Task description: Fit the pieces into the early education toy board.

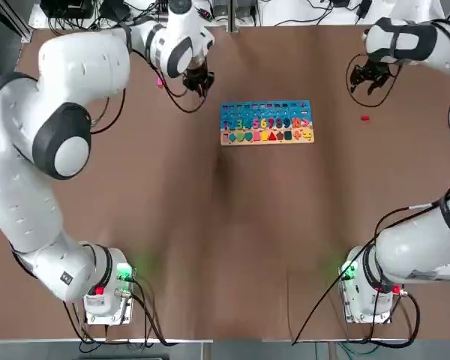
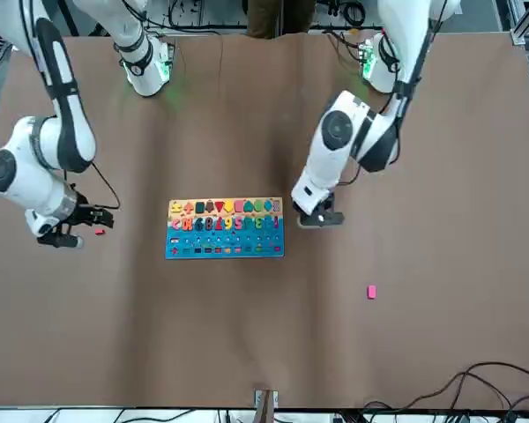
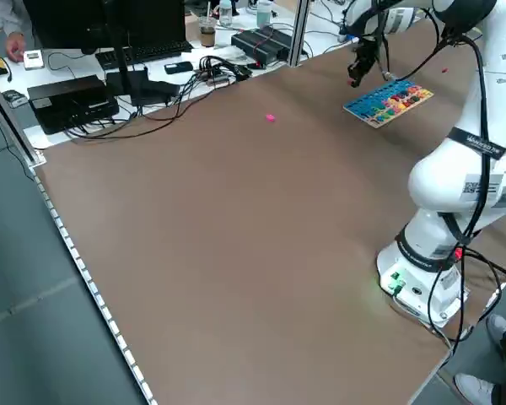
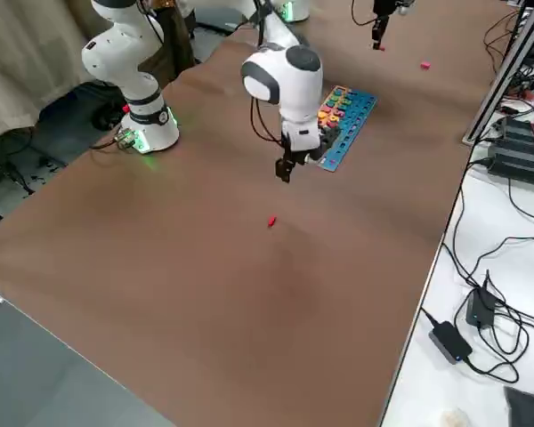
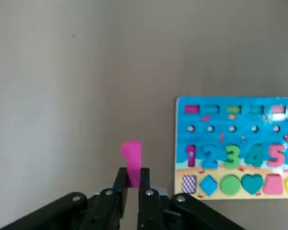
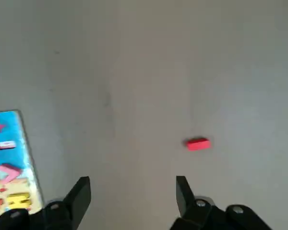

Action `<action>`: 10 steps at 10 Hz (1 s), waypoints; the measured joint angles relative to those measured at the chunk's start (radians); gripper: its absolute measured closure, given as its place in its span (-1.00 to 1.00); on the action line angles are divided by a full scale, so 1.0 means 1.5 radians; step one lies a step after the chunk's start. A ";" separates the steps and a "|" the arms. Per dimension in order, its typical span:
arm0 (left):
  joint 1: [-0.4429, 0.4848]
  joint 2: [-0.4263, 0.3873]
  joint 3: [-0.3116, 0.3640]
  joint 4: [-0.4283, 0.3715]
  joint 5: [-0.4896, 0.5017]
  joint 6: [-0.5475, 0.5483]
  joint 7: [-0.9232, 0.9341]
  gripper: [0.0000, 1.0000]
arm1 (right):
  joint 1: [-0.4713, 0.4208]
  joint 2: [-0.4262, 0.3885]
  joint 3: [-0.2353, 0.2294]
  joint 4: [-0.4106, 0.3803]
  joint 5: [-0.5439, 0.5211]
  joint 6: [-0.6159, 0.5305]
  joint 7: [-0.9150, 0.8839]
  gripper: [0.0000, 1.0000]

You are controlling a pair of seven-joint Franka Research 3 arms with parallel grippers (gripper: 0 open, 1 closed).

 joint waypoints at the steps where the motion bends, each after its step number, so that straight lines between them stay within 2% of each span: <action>1: -0.017 0.006 0.000 0.000 0.002 0.000 0.004 0.73 | -0.012 0.007 -0.014 -0.003 0.000 0.012 -0.009 -0.58; 2: -0.037 0.018 0.000 0.000 0.008 0.000 0.007 0.73 | -0.017 0.018 -0.029 -0.008 0.000 0.032 -0.015 -0.57; 5: -0.089 0.064 0.000 0.011 0.016 0.004 0.007 0.73 | -0.018 0.069 -0.041 -0.013 -0.001 0.103 -0.049 -0.53; 10: -0.100 0.131 0.000 0.055 0.018 0.004 0.008 0.73 | -0.020 0.109 -0.056 -0.012 -0.001 0.151 -0.114 -0.49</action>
